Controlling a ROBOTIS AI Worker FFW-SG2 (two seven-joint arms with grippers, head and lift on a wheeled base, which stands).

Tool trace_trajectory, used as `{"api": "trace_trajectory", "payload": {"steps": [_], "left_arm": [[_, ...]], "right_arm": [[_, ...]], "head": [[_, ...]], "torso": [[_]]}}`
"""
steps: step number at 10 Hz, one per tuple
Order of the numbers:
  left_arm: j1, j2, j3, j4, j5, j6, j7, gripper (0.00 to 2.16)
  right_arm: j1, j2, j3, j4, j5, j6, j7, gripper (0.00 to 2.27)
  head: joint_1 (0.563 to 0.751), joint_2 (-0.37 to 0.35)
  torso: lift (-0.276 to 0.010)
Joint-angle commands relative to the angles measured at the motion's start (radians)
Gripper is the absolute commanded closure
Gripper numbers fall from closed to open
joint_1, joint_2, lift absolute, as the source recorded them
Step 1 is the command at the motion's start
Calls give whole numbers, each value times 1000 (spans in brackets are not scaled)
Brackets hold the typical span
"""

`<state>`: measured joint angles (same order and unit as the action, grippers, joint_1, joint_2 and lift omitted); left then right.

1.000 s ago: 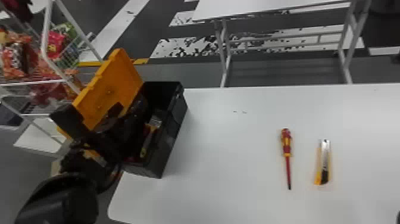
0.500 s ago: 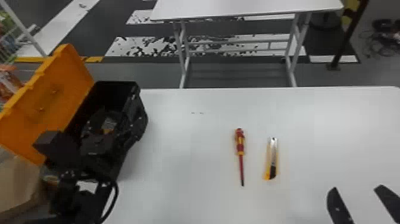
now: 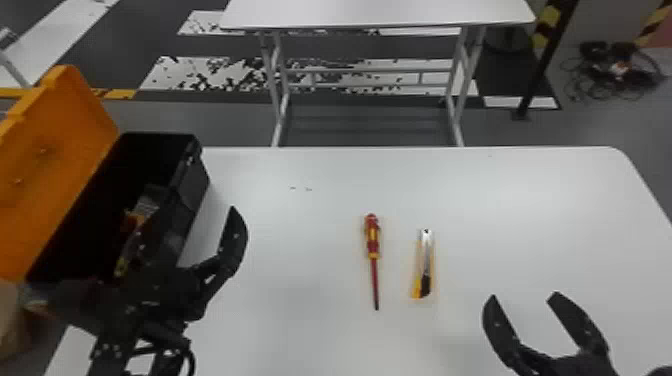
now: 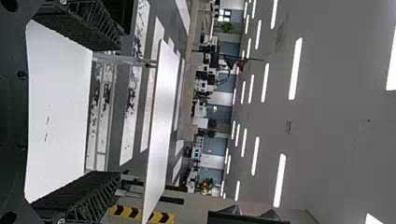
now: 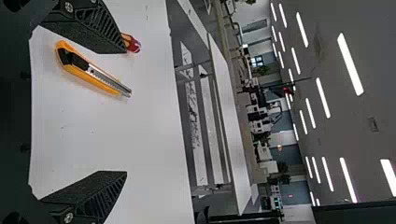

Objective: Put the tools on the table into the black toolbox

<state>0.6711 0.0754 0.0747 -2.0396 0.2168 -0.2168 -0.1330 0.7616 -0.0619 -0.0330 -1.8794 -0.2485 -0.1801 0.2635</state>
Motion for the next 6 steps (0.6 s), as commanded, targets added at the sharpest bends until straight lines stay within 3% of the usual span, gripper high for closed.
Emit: {"api": "trace_trajectory", "payload": {"steps": [1,2,6], "left_arm": [[16,6,-27,22,-5,-35,-2,33],[16,10,-41,41,-19,-72,-7,33],[10,17,-46,67,-23,-72,-19,36]], "right_arm": [[-21,4,27,-41,17,140,-29,90],[-31,4,45,-67,28,213,-49,90],[-117,5,134,-113,94,434,-153,93]], "head": [[695,68],[695,73],[695,110]], "torso": [[-75],[-75],[-75]]}}
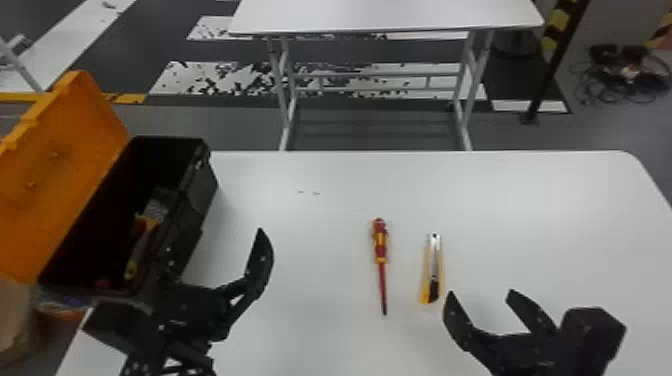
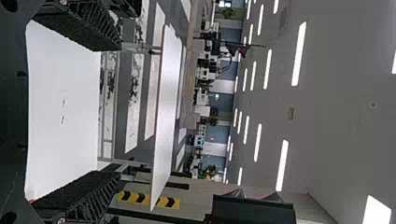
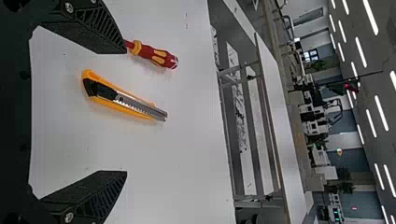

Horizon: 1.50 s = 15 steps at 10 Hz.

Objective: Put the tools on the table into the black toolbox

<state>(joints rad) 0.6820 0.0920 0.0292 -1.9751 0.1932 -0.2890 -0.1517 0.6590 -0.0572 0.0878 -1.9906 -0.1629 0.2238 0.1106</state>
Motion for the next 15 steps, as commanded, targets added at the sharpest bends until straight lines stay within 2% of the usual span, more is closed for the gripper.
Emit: {"api": "trace_trajectory", "payload": {"steps": [1,2,3,5,8,15], "left_arm": [[-1,2,0,6,0,0,0,36],[-2,3,0,7,0,0,0,36],[-4,3,0,7,0,0,-2,36],[-7,5,-3,13,0,3,-3,36],[-19,5,-23,32,-6,12,-8,53],[-13,5,-60,30,-37,15,0,60]], "right_arm": [[-50,0,41,-4,20,101,-34,93],[-82,0,70,-2,31,153,-66,97],[-111,17,90,4,52,196,-88,97],[-160,30,125,33,65,230,-141,97],[-223,56,127,95,74,276,-187,97],[-309,58,132,202,65,294,-195,97]], "head": [[695,119],[695,135],[695,152],[695,174],[695,181],[695,134]], "torso": [[-75],[-75],[-75],[-75],[-75],[-75]]}}
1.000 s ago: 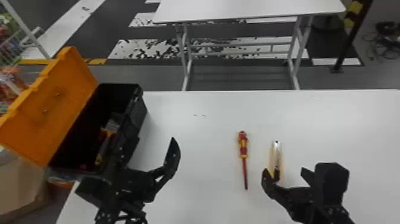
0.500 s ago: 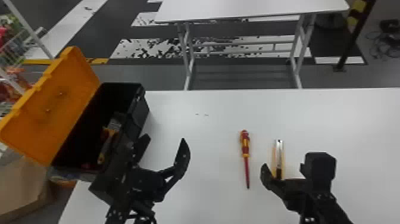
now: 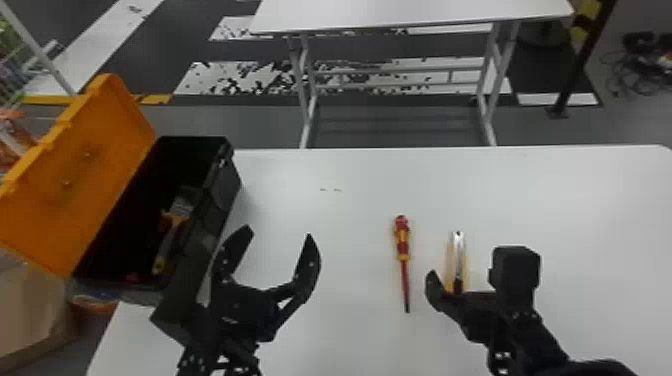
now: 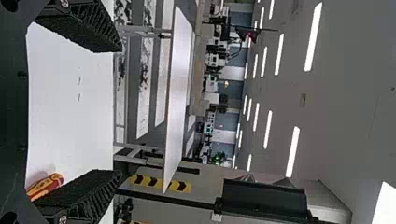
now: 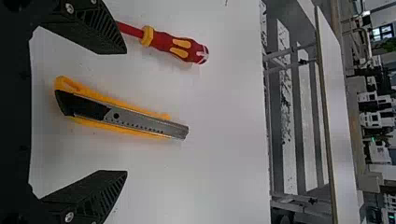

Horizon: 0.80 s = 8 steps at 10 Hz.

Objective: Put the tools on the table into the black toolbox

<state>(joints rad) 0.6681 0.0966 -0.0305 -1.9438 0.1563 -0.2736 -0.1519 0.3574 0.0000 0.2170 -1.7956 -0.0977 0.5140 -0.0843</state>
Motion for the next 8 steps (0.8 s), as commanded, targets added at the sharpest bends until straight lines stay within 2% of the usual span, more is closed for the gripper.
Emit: {"api": "trace_trajectory", "payload": {"steps": [1,6,7,8], "left_arm": [[-1,0,0,-1,-1,3,-2,60],[-8,5,7,2,0,18,-3,60],[-12,5,7,6,2,21,-3,60],[-15,5,7,11,2,21,-5,60]], "right_arm": [[-20,1,10,12,0,16,0,97],[-74,1,24,47,13,111,0,151],[-80,1,24,50,15,127,0,232],[-86,1,24,52,19,142,0,410]], "head": [[695,135],[695,152],[695,152],[695,153]], "torso": [[-75],[-75],[-75],[-75]]}}
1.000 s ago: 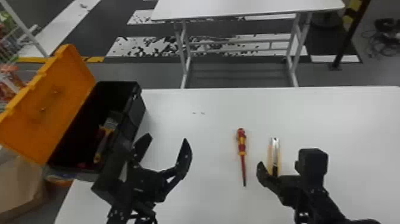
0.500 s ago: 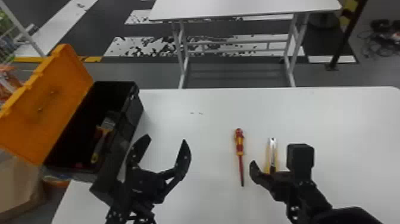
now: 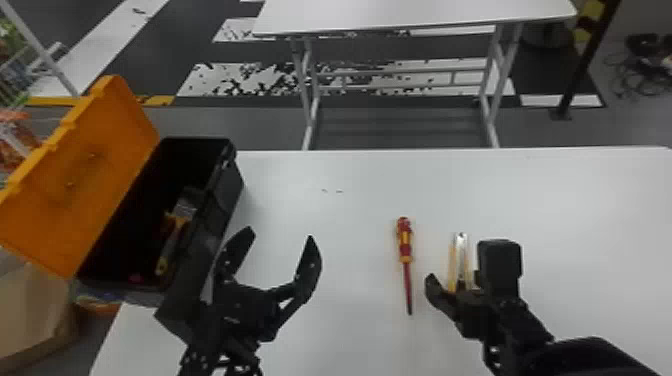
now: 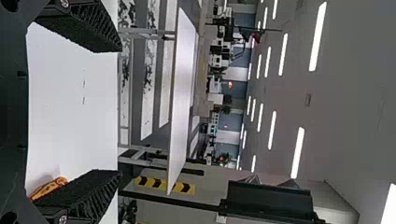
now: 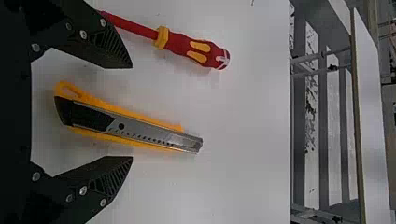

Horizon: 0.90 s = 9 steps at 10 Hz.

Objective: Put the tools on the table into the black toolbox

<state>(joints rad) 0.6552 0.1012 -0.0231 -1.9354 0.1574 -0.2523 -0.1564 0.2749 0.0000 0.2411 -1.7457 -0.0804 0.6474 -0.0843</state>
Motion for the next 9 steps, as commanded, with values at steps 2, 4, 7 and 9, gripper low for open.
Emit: {"api": "trace_trajectory", "payload": {"steps": [2,4,7,9], "left_arm": [[-6,0,0,6,1,3,-2,63],[-9,0,0,10,1,12,0,63],[-14,0,5,12,2,12,1,63],[-14,0,6,10,2,12,3,63]], "right_arm": [[-8,1,-2,2,16,30,1,1237],[-17,1,-6,2,25,76,1,2051],[-14,1,-20,-8,39,67,1,2236],[-3,1,-29,-21,42,36,1,2236]], "head": [[695,150],[695,146],[695,134],[695,128]], "torso": [[-75],[-75],[-75],[-75]]}}
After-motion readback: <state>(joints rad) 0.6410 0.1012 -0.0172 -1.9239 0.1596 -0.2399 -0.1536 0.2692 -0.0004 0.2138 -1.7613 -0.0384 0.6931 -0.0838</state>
